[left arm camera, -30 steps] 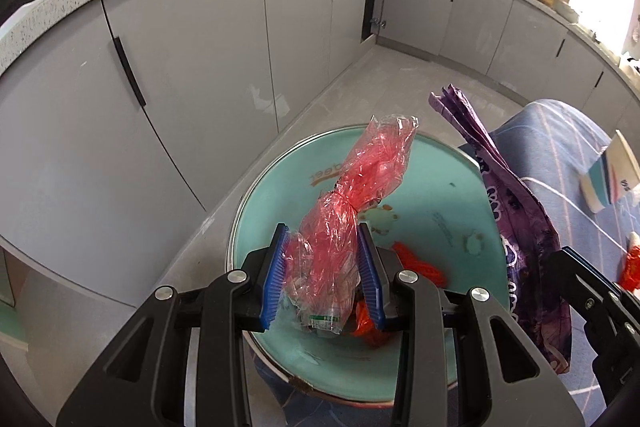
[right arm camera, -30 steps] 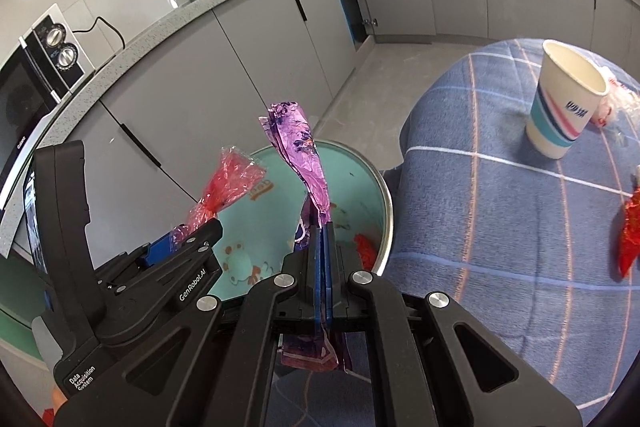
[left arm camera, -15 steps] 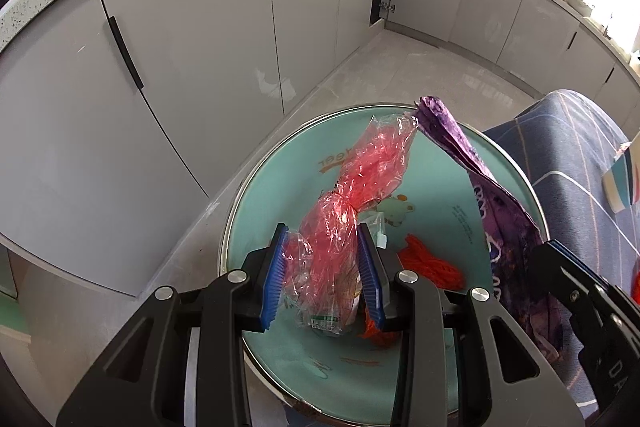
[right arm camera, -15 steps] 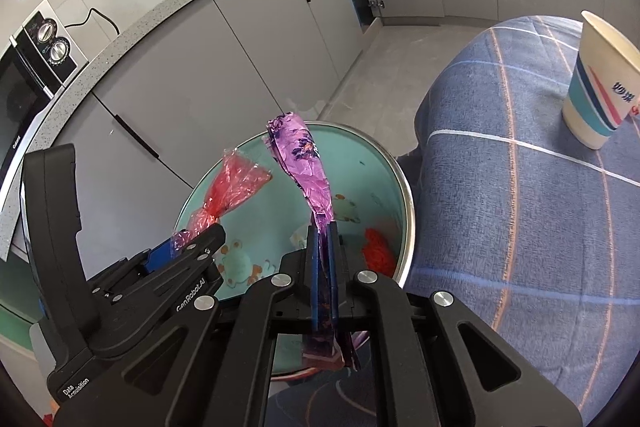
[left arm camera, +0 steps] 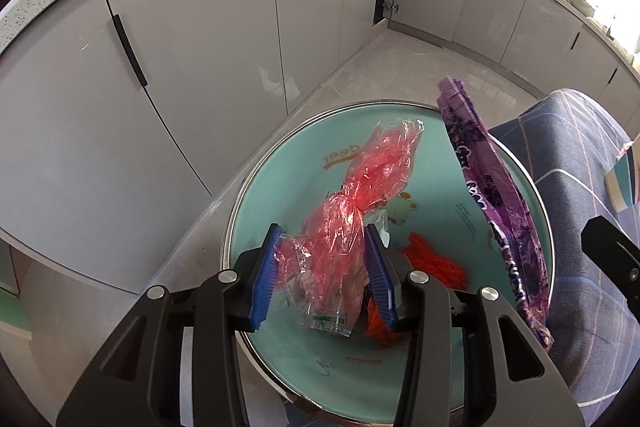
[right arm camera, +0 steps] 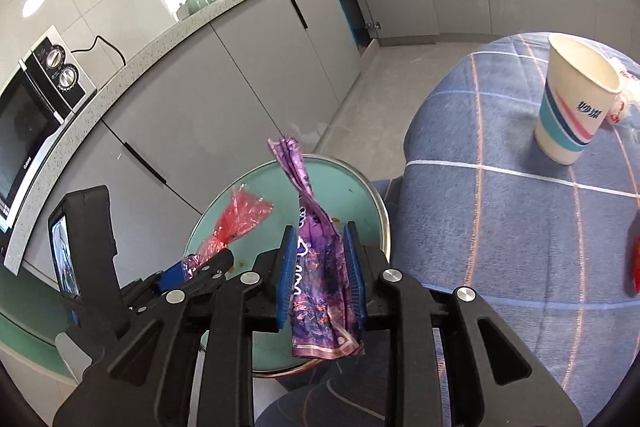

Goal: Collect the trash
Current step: 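Carry both items over the teal bin and open both tools to drop them, then move both tools back toward the trash on the table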

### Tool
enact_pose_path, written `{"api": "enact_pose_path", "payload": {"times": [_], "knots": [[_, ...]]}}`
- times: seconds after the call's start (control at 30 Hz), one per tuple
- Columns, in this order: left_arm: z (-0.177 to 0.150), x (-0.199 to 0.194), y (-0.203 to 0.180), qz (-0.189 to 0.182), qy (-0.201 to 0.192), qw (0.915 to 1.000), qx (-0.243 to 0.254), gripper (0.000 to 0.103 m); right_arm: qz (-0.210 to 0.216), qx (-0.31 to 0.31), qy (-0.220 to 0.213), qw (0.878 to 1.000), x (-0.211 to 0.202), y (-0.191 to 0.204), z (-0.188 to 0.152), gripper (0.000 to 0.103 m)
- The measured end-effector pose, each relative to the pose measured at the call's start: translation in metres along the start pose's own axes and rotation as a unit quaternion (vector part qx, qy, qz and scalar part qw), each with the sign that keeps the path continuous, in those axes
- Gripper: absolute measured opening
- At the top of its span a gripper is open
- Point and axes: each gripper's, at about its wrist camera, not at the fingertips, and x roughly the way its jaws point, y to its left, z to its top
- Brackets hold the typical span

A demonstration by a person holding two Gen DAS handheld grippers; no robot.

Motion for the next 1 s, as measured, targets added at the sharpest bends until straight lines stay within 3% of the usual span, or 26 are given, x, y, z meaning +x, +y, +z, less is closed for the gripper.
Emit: {"api": "enact_pose_path", "payload": {"times": [0.1,0.17,0.4,0.5,0.73,0.87,1.0], "knots": [[-0.001,-0.002,0.001,0.0,-0.001,1.0,-0.001,0.046,-0.004,-0.002,0.002,1.0,0.001,-0.001,-0.002,0.025],[0.0,-0.004,0.001,-0.001,-0.003,1.0,-0.002,0.05,-0.007,-0.007,0.01,1.0,0.006,0.0,-0.003,0.016],[0.001,-0.003,0.007,-0.002,-0.005,1.0,-0.003,0.052,-0.014,-0.011,0.054,0.998,0.039,0.003,-0.004,0.003],[0.001,0.001,0.011,-0.003,-0.002,1.0,-0.005,0.059,-0.014,-0.01,0.073,0.997,0.053,0.004,-0.004,0.001],[0.002,0.006,0.017,-0.008,0.001,1.0,-0.004,0.061,-0.009,-0.013,0.111,0.994,0.08,0.008,-0.007,0.001],[0.002,0.005,0.018,-0.012,-0.003,0.9999,-0.007,0.064,0.002,-0.012,0.113,0.994,0.086,0.008,-0.005,0.001],[0.002,0.003,0.019,-0.015,-0.007,0.9998,-0.01,0.065,0.01,-0.01,0.078,0.997,0.066,0.009,0.001,0.001]]}}
